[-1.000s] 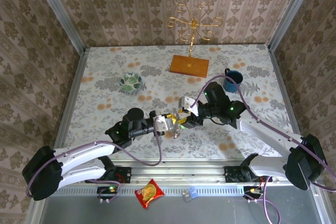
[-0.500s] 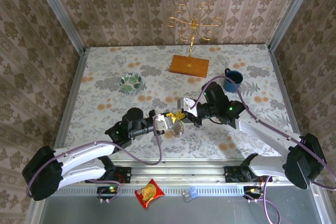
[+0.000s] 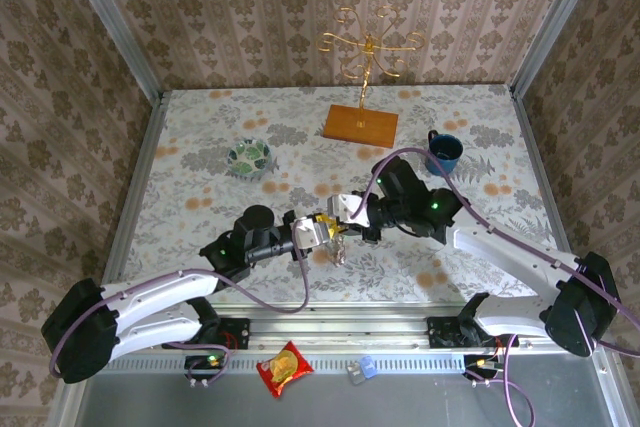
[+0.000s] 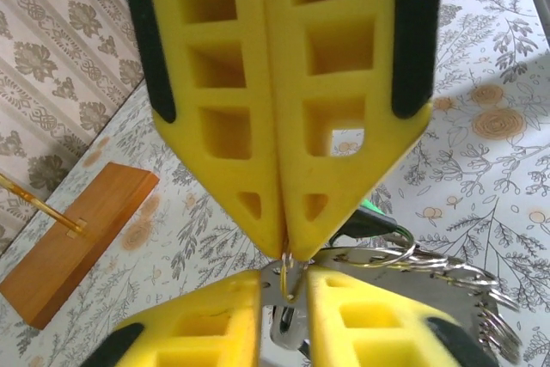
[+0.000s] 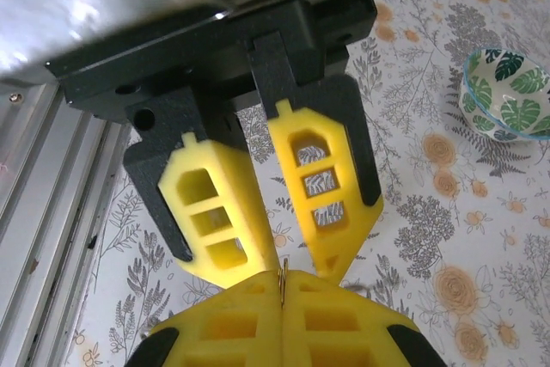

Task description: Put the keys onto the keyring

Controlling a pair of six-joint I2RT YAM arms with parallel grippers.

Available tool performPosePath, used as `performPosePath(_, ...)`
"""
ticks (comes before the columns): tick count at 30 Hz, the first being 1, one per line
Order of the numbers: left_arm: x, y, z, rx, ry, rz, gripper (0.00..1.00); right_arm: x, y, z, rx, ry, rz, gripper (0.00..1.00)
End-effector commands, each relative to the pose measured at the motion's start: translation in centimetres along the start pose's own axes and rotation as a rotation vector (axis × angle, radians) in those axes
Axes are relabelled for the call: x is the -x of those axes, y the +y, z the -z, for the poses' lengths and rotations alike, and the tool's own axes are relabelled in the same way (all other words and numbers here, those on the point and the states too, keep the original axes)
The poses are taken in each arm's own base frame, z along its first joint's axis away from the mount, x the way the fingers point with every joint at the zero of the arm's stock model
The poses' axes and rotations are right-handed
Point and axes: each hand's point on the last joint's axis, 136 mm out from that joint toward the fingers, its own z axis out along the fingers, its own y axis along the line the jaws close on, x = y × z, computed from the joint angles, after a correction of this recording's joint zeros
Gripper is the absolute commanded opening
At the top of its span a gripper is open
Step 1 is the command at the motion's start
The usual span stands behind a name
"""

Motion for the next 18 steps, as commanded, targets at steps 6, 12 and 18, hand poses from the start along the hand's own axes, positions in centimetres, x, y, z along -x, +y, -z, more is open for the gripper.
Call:
performPosePath(6,2.7,1.3,0.4,0.023,-0.073,-0.020,0.05,0.9,0.9,-0.4,0.061,0.058,0.033,0.00)
performPosePath(12,3.4,1.9,1.0,0.052,-0.130,0.021,0.00,0.5,0.3,0.1,0.026,0.032,-0.041,0.23)
performPosePath(18,2.9,1.6,1.3,0.052,-0.151,0.050,0.00,-0.6,-0.5,1.6,-0.037,0.005,-0.113,0.42)
